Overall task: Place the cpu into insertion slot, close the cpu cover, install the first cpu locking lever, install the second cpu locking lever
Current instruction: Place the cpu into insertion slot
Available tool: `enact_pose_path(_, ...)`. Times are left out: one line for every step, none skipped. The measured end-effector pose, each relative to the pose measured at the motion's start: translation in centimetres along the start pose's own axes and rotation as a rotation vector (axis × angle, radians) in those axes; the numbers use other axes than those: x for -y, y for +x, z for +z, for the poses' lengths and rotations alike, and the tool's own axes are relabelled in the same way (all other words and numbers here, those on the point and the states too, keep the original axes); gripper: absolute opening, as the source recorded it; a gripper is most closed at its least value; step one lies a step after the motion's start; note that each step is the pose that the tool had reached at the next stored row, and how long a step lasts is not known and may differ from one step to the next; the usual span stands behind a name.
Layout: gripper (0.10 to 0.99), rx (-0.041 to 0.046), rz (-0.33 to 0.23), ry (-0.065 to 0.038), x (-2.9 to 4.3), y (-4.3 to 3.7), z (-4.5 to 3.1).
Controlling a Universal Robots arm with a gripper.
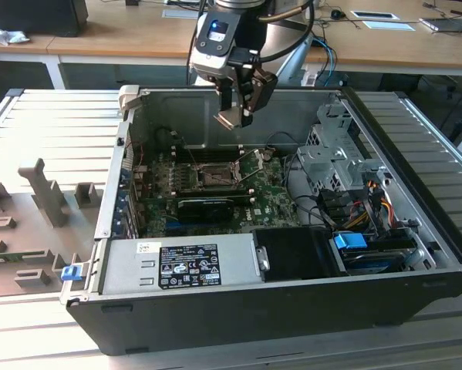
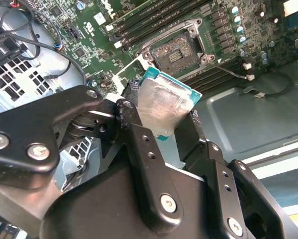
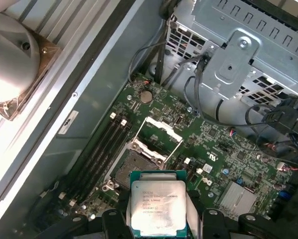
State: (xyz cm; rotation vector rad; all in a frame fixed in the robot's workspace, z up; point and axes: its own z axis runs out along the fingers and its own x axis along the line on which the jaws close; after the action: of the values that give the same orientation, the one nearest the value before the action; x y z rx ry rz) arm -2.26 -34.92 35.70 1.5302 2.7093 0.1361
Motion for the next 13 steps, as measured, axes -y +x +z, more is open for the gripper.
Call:
enact_pose_path(0.533,0.0007,0.008,0.000,0.00,0.00,0.01)
enact_pose_path(0.533,0.0020,0.023,-0.001,0.00,0.00,0.03)
enact_pose_path(0.533,0.0031,0.034,-0.001,0.00,0.00,0.04)
enact_pose_path(0.533,0.0036,0.040,-0.001,0.00,0.00,0.05)
enact_pose_path(0.533,0.0042,0.046,-0.001,0.01,0.00,0.06)
enact_pose_path(0.533,0.0050,0.055,-0.001,0.01,0.00,0.07)
enact_pose_path(0.533,0.0058,0.063,-0.001,0.01,0.00,0.08)
enact_pose_path(0.533,0.0062,0.069,-0.001,0.01,0.00,0.08)
enact_pose_path(0.533,0.0070,0.077,-0.002,0.01,0.00,0.09)
enact_pose_path(0.533,0.0080,0.089,-0.002,0.01,0.00,0.11)
enact_pose_path(0.533,0.0089,0.099,-0.002,0.01,0.00,0.12)
enact_pose_path(0.533,0.0098,0.110,-0.002,0.01,0.00,0.13)
enact_pose_path(0.533,0.0106,0.117,-0.002,0.01,0.00,0.15)
